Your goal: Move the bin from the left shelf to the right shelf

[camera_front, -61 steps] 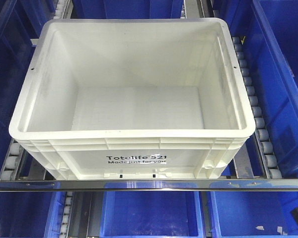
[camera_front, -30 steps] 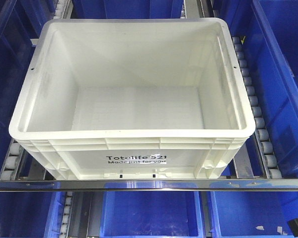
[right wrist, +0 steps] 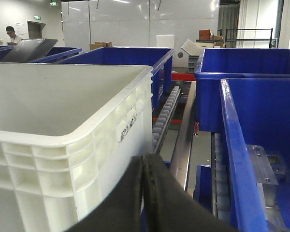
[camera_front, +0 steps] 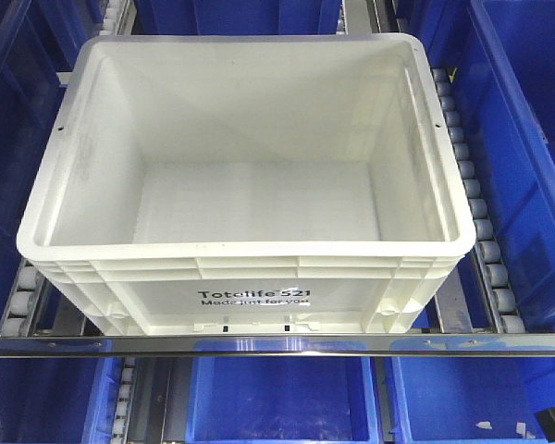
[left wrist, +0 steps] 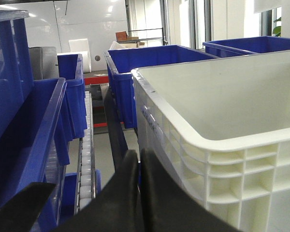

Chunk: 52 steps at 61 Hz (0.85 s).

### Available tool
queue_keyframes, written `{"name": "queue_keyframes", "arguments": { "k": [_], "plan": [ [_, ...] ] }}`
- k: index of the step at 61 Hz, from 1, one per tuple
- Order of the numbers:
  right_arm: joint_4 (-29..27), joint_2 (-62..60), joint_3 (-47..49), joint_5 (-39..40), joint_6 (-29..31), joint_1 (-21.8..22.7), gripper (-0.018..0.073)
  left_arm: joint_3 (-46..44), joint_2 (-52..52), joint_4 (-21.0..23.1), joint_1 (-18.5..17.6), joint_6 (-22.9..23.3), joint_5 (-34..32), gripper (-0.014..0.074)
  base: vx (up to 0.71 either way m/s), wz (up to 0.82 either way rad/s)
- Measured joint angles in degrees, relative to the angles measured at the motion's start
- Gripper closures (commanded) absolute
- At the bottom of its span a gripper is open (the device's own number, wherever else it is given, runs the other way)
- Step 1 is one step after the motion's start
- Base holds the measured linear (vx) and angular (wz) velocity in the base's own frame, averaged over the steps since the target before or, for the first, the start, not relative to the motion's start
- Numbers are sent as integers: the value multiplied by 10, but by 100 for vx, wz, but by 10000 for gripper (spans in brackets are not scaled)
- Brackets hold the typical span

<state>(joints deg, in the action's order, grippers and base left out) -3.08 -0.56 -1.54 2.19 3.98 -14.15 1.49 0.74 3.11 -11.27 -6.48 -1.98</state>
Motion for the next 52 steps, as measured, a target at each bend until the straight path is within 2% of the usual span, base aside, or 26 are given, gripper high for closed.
{"name": "queue_keyframes", "arguments": {
  "k": [52],
  "plan": [
    [0,0,0,0,0,0,567,0,0,0,0,0,0,604,0,0]
  ]
}}
